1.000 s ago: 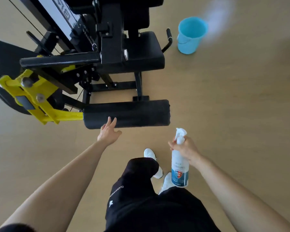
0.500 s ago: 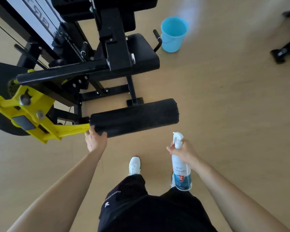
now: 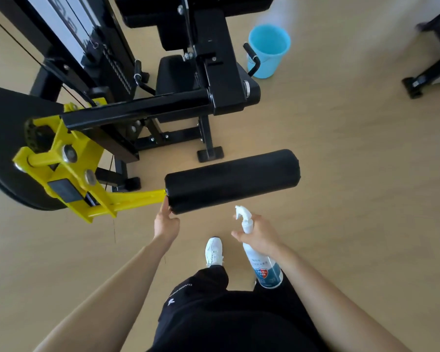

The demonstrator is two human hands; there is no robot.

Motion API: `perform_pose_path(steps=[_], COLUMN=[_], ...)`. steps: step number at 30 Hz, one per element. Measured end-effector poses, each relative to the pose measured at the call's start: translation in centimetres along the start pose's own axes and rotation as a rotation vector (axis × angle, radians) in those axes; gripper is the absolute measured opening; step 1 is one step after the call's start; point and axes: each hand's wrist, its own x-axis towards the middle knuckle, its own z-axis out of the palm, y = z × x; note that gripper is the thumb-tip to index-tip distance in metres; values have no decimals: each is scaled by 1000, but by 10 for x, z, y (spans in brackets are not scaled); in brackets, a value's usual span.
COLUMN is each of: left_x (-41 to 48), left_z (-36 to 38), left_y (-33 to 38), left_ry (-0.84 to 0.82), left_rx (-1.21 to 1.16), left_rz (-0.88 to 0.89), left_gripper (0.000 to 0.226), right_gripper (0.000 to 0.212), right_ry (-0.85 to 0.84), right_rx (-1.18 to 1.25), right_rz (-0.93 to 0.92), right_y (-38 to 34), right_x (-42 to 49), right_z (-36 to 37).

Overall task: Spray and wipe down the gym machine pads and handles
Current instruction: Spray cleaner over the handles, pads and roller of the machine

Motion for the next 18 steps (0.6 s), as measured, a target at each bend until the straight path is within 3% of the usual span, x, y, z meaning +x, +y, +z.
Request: perform_pose_path(steps=[3,8,11,14,18], left_x=[-8,-4,0,8,20], left_z=[0,-8,-13,-19,-21], left_y=[-16,-29,-23,-8,12], left_ry=[-55,-211,-95,81,89], left_rx=[8,87,46,-31,-65], left_rz=[-44,-85,-96,-76,-19], left_gripper=[94,89,72,65,66], right_gripper=[53,35,26,39,22], right_ry=[-61,-84,-64,-84,-4], right_rx=[2,26,43,-5,6], right_rz=[-13,-39,-46,-75,-55], right_y=[1,4,3,2,5], right_x=[0,2,2,-2,-3], right_z=[0,4,5,5,13])
